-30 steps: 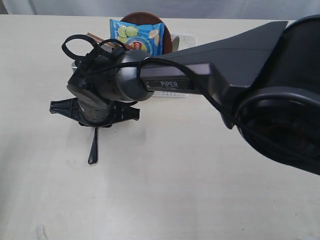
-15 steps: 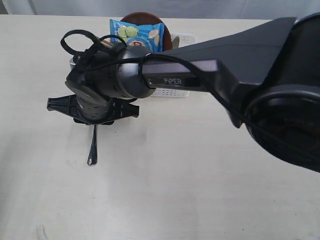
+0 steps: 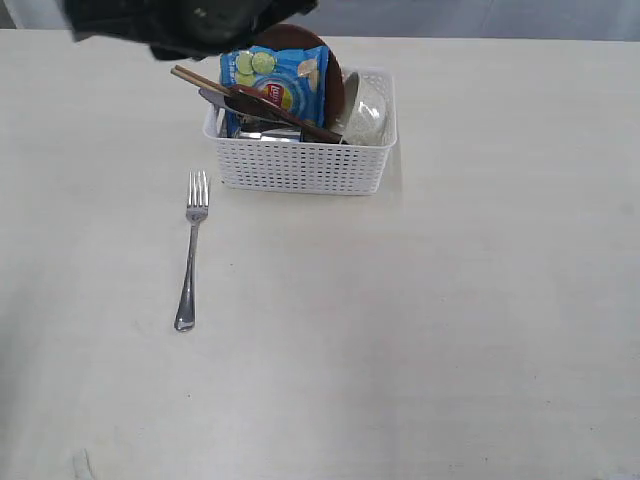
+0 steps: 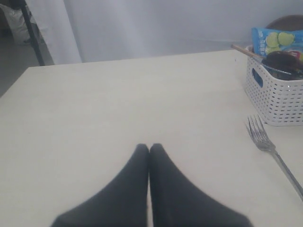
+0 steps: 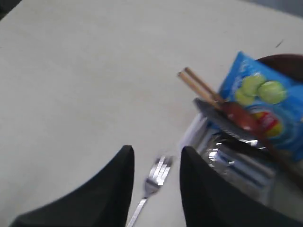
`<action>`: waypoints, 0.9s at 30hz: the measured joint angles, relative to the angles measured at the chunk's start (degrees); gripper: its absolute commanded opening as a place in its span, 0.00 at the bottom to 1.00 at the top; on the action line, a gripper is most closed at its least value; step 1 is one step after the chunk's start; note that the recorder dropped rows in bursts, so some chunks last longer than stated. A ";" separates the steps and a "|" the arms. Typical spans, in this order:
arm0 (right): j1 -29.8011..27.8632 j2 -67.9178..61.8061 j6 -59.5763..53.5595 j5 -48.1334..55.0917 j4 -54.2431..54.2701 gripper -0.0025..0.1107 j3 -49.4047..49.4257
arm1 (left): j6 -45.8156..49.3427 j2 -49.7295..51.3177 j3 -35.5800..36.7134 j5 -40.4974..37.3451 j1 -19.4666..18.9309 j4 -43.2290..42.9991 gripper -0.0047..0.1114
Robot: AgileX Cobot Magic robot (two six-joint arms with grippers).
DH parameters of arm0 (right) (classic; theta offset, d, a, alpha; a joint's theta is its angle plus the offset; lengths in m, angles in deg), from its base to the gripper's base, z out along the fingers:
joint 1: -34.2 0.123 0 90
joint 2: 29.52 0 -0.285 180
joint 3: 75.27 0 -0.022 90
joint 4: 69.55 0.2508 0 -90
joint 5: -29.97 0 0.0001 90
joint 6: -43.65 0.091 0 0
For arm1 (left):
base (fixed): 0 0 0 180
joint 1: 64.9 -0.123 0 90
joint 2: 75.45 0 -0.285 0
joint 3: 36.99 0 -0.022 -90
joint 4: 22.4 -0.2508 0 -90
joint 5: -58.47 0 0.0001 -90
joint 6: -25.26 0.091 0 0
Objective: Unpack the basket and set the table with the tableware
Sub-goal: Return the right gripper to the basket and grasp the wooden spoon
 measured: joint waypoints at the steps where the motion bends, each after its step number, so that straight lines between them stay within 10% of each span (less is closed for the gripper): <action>1: -1.19 0.30 -2.45 0.93 -0.22 0.31 0.00 | 0.00 0.00 0.00 0.00 0.00 0.00 0.04; 27: -10.01 -12.47 -29.79 -6.82 0.43 0.42 0.00 | 0.00 0.00 0.00 0.00 0.00 0.00 0.04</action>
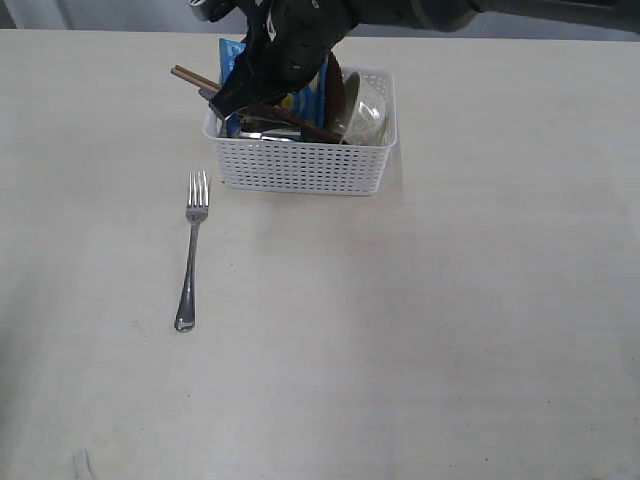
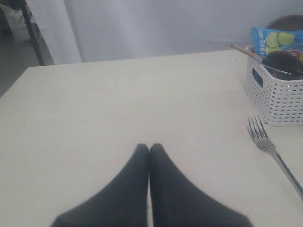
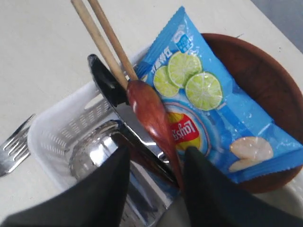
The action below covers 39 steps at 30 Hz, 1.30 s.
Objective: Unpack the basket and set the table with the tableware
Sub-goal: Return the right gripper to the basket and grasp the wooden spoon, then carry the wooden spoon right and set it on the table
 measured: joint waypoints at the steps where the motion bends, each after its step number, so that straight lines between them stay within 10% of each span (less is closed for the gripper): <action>1: 0.00 -0.27 -0.12 -0.54 0.00 0.43 0.00 | 0.00 0.00 0.00 0.00 0.00 0.00 0.04; 17: -1.28 -6.75 -0.12 -4.55 1.92 0.42 -5.43 | 0.00 0.00 0.00 0.00 0.00 0.00 0.04; 25: -1.28 -8.65 -0.54 -3.94 1.79 0.03 -6.88 | 0.00 0.00 0.00 0.00 0.00 0.00 0.04; 39: -1.68 2.91 -0.80 -1.05 -4.93 0.02 -7.13 | 0.00 0.00 0.00 0.00 0.00 0.00 0.04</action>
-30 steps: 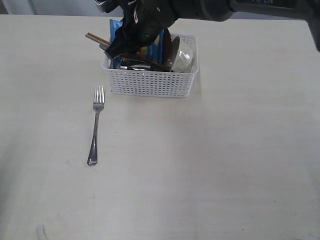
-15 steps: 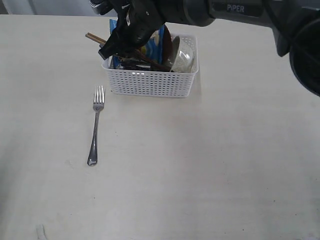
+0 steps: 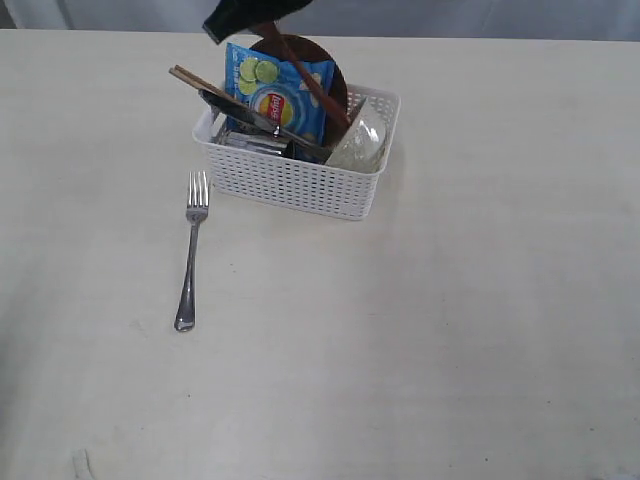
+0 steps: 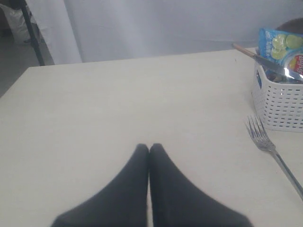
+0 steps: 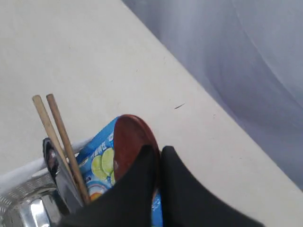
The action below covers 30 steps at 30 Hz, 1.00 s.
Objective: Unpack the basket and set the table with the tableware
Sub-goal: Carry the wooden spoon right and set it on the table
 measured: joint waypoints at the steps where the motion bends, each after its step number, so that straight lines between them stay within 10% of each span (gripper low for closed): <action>1: -0.07 2.17 0.00 0.65 -0.16 0.02 0.00 | 0.00 0.00 0.00 0.00 0.00 0.00 0.04; 15: -16.75 15.92 11.22 17.93 5.23 0.02 4.37 | 0.00 0.00 0.00 0.00 0.00 -0.10 0.04; 30: -32.20 13.38 10.16 0.61 20.76 0.02 36.17 | 0.00 0.00 0.00 0.00 0.00 -0.10 0.04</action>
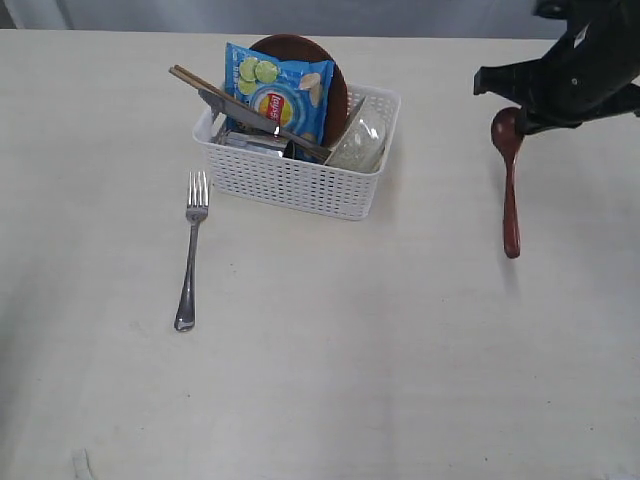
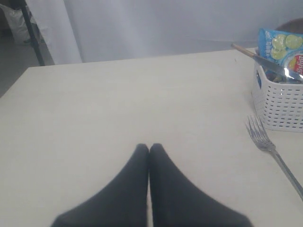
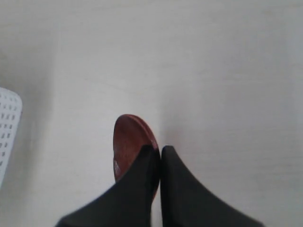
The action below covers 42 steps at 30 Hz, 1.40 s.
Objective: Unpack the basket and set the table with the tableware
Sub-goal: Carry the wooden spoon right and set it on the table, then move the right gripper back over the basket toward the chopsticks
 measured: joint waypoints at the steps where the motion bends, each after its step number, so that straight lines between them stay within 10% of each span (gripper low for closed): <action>1: -0.12 -0.78 -0.10 -0.14 0.00 0.02 0.11 | 0.00 0.00 0.00 0.00 0.00 0.00 0.04; 16: -0.57 -8.28 1.57 -2.76 -6.05 0.03 0.35 | 0.00 0.00 0.00 0.00 0.00 0.00 0.04; 24: -0.57 -8.44 2.17 -2.76 -6.40 0.34 0.35 | 0.00 0.00 0.00 0.00 0.00 0.00 0.04; 42: 4.03 1.64 -4.35 5.11 3.31 0.33 -11.59 | 0.00 0.00 0.00 0.00 0.00 0.00 0.04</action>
